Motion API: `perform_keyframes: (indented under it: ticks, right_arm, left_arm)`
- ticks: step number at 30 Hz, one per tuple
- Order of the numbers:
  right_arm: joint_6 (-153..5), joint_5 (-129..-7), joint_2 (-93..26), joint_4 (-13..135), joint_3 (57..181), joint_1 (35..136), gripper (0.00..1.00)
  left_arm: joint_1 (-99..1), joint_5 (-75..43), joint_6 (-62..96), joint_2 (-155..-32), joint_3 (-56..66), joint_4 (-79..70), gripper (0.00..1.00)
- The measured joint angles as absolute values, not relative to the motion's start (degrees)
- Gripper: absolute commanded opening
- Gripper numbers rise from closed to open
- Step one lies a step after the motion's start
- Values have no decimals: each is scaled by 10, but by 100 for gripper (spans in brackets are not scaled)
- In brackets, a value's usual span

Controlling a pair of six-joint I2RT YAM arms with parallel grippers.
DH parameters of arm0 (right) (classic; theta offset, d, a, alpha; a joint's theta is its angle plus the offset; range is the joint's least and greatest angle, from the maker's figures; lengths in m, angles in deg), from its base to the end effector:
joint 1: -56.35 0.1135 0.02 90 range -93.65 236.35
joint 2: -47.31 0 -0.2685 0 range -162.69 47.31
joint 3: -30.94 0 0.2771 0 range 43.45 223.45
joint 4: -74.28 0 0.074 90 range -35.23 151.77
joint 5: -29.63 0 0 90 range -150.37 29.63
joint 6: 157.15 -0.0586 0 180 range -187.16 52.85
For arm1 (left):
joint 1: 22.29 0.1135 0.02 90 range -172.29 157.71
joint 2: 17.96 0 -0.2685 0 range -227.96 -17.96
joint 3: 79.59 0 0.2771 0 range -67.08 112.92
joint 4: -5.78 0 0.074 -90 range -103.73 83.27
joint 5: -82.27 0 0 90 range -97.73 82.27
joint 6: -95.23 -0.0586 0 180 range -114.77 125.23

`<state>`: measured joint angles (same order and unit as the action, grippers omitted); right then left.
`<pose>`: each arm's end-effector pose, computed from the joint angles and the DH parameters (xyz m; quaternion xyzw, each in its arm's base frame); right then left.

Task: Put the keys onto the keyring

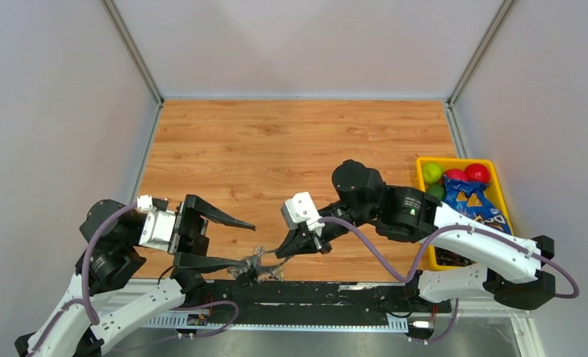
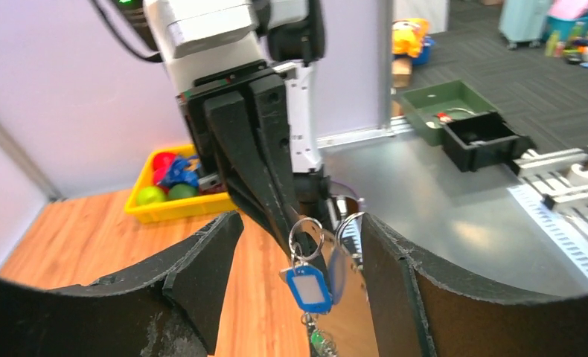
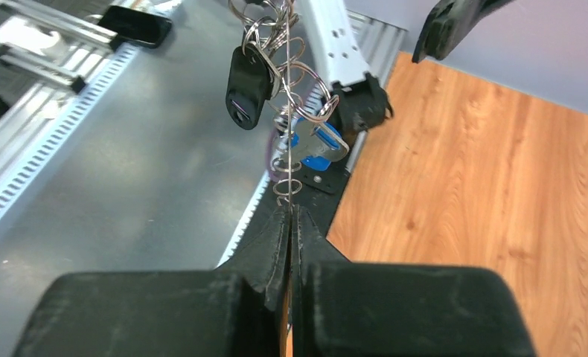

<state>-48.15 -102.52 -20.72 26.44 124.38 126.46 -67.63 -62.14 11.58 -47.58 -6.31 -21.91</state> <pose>0.0577 0.2752 0.4366 -0.6866 0.4123 0.4935 0.3392 0.0301 -0.0982 0.4673 0.5228 0.3829 -0.5573 0.5191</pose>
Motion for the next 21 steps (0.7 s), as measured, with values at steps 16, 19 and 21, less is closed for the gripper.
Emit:
perform_keyframes:
  ticks: [16,19,21]
  right_arm:
    - [-482,-741,-271,173,1293,1248,0]
    - [-481,-675,-302,156,1315,1240,0]
    - [-481,-624,-330,146,1330,1231,0]
  left_arm:
    - [-676,-344,71,-386,-106,-272,79]
    - [-676,-308,68,-378,-112,-276,79]
    - [-676,-282,66,-377,-119,-280,79]
